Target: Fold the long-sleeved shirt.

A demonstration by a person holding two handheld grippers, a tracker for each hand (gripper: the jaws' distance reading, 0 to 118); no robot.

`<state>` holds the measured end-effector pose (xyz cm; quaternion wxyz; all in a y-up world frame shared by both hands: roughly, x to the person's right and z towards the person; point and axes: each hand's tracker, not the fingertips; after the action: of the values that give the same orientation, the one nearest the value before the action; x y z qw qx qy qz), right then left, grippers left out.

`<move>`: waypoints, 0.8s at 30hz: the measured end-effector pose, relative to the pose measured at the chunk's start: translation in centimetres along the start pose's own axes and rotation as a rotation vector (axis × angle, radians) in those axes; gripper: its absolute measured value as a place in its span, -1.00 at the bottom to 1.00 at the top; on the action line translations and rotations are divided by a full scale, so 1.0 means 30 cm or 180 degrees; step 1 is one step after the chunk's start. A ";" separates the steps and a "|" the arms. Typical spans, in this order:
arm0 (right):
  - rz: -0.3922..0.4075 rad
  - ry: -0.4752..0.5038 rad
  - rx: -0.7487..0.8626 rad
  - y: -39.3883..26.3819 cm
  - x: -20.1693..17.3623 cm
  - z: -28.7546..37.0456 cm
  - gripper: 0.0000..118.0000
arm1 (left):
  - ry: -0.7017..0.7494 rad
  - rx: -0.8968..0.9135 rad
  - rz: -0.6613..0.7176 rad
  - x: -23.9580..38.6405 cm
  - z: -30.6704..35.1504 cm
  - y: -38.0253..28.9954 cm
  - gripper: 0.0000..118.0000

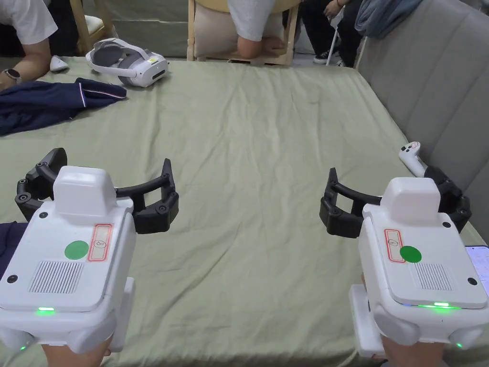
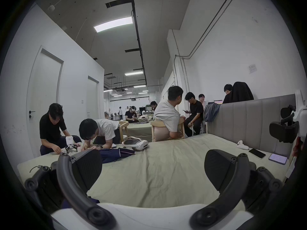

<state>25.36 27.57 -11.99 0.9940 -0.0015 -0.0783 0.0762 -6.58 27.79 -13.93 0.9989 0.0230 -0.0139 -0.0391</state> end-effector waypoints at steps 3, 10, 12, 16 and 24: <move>-0.0020 0.0027 0.0010 0.003 0.001 0.003 1.00 | -0.0013 -0.0006 0.0027 0.000 0.001 0.001 0.88; 0.0012 0.0024 0.0012 0.004 -0.003 0.004 1.00 | -0.0011 0.0020 0.0018 0.003 0.001 0.004 0.88; 0.0006 0.0028 0.0001 0.003 -0.003 0.004 1.00 | -0.0029 0.0017 0.0016 0.002 0.001 0.005 0.88; 0.0007 0.0025 0.0000 0.000 -0.002 0.004 1.00 | -0.0023 -0.0004 0.0006 0.004 0.001 0.000 0.88; -0.0013 0.0018 -0.0032 -0.009 0.006 0.001 1.00 | -0.0030 0.0000 0.0011 0.005 0.001 0.002 0.88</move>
<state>25.57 27.32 -11.92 0.9944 -0.0066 -0.0758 0.0737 -6.42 27.83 -13.89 0.9989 0.0228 -0.0187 -0.0375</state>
